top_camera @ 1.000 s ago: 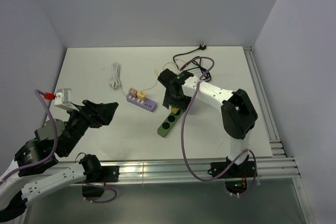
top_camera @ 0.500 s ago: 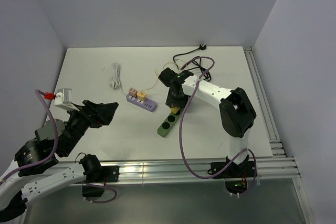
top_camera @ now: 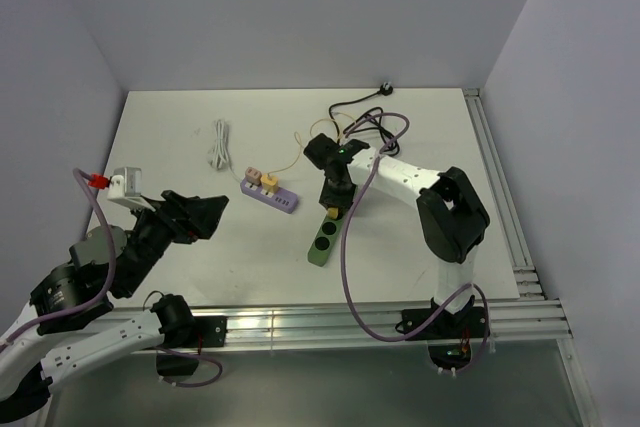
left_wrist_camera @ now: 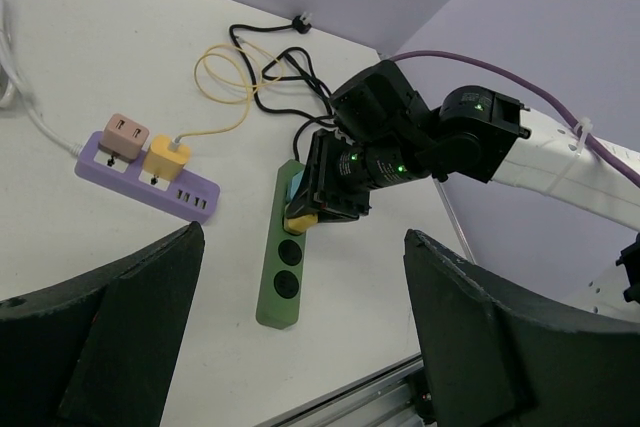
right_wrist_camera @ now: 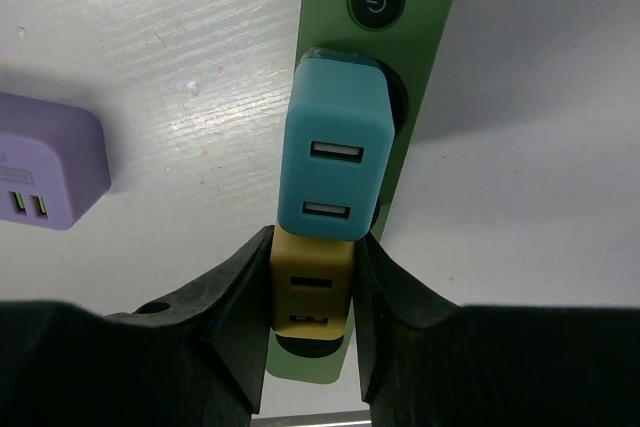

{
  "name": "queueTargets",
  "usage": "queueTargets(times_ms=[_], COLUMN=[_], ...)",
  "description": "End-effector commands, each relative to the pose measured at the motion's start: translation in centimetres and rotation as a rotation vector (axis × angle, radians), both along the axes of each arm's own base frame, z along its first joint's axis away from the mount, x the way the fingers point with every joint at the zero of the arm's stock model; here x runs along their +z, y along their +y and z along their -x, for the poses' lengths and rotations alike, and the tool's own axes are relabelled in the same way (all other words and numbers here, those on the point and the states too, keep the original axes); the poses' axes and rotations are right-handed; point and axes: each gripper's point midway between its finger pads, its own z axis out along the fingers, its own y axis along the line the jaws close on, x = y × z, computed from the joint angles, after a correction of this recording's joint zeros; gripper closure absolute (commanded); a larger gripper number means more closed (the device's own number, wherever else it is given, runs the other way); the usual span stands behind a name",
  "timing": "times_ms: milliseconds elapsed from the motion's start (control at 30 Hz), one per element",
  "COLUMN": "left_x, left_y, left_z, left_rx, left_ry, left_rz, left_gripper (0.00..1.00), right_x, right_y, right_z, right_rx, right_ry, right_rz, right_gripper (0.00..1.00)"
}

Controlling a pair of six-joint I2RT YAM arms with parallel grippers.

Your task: Insert the plug

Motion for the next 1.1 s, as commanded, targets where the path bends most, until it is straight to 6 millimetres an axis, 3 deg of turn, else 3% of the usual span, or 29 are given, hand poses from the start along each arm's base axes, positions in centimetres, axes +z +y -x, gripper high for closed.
queueTargets(times_ms=[0, 167, 267, 433, 633, 667, 700, 733, 900, 1067], left_x=[0.8, 0.7, 0.5, 0.4, 0.2, 0.2, 0.2, 0.2, 0.1, -0.4], left_y=[-0.5, -0.3, -0.4, -0.7, -0.9, -0.9, -0.8, -0.8, -0.7, -0.2], left_z=[0.0, 0.0, -0.1, -0.1, -0.2, -0.2, -0.2, -0.2, -0.2, -0.5], left_rx=[-0.015, -0.01, -0.007, -0.016, -0.017, -0.017, -0.016, -0.017, -0.009, 0.028], left_ry=[-0.017, -0.016, -0.01, -0.009, -0.004, -0.004, -0.004, -0.004, -0.001, 0.023], left_rz=[0.013, 0.013, 0.011, 0.018, 0.013, 0.012, 0.011, 0.012, 0.011, -0.004], left_gripper=[0.14, 0.14, 0.14, 0.14, 0.15, 0.15, 0.15, 0.15, 0.16, 0.16], right_x=[-1.5, -3.7, -3.9, -4.7, -7.0, -7.3, -7.8, -8.8, -8.9, -7.8], right_y=[-1.7, -2.7, -3.3, -3.5, -3.9, -3.0, -2.3, -3.1, -4.5, -4.1], right_z=[0.0, 1.0, 0.4, 1.1, 2.6, 2.4, 3.3, 4.5, 5.1, 3.0], right_rx=[0.01, 0.033, 0.049, 0.107, 0.13, 0.13, 0.136, 0.123, 0.119, 0.143], right_ry=[0.003, 0.04, 0.03, 0.072, 0.12, 0.098, 0.128, 0.161, 0.156, 0.151], right_rz=[0.064, 0.131, 0.232, 0.362, 0.361, 0.306, 0.241, 0.226, 0.295, 0.386], right_gripper=[1.0, 1.0, 1.0, 1.0, 1.0, 1.0, 1.0, 1.0, 1.0, 1.0])
